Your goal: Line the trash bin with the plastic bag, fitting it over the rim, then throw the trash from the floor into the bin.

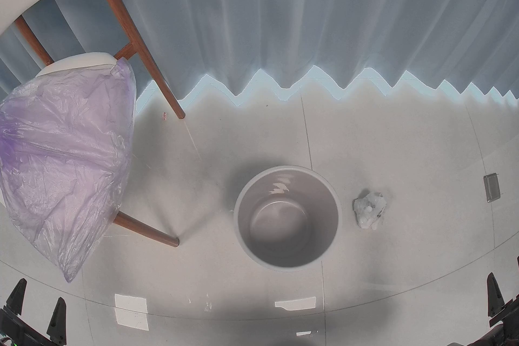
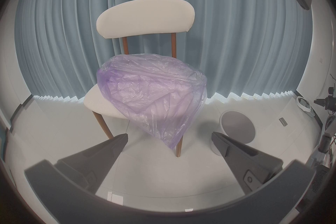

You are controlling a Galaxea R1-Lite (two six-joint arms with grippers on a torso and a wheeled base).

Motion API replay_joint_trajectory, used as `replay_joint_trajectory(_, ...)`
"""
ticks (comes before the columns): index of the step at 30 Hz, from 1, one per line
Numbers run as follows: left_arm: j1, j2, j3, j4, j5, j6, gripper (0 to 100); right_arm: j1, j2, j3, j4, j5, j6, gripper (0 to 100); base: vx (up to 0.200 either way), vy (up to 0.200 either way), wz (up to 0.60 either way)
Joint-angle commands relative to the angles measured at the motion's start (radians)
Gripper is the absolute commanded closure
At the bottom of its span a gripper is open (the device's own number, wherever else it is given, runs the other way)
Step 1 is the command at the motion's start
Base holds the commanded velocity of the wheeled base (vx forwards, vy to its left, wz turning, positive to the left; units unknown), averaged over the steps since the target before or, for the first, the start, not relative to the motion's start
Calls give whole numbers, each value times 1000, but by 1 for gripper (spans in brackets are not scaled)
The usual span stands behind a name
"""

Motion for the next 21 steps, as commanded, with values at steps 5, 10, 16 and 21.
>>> replay_joint_trajectory(5,2,-16,16,-5,0,2,0,0,-15,18,-1,0,1,0,0,0,0)
replay_joint_trajectory(10,2,-16,18,-8,-1,4,0,0,-15,18,-1,0,-1,0,0,0,0)
replay_joint_trajectory(16,2,-16,18,-28,-1,5,0,0,-15,18,-2,0,1,0,0,0,0)
replay_joint_trajectory(21,2,-16,18,-131,-7,15,0,0,-15,18,-2,0,1,0,0,0,0)
